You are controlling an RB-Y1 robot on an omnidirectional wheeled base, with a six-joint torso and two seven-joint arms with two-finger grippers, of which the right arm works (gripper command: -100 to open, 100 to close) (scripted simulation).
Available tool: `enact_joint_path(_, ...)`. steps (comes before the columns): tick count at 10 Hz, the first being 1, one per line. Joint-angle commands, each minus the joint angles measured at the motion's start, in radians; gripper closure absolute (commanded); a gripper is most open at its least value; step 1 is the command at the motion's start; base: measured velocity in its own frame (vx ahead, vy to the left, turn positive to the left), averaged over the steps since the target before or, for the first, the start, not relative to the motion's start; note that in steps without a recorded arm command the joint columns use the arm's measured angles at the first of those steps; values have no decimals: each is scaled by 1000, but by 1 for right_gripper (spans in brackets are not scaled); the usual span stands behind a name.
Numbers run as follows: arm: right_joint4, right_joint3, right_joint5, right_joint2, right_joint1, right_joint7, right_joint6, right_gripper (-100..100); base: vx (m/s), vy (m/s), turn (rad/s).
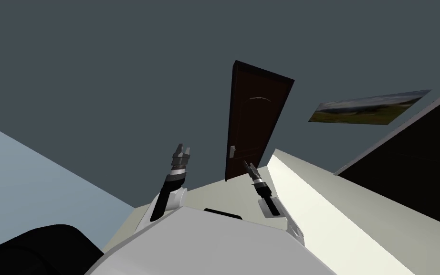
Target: Pull the door open
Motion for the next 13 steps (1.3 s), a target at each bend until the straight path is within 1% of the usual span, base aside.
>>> enact_joint_path(1,40,3,22,-7,-20,37,-5,-100,114,-24,39)
enact_joint_path(6,140,14,84,-29,-72,127,-10,-100,93,-17,45)
enact_joint_path(9,191,19,116,-41,-99,173,-12,-100,88,-15,34)
enact_joint_path(10,223,22,136,-48,-115,202,-13,-100,100,-9,64)
enact_joint_path(11,236,24,144,-50,-122,214,-14,-100,114,-16,50)
enact_joint_path(13,282,29,173,-60,-146,255,-16,-100,120,-37,48)
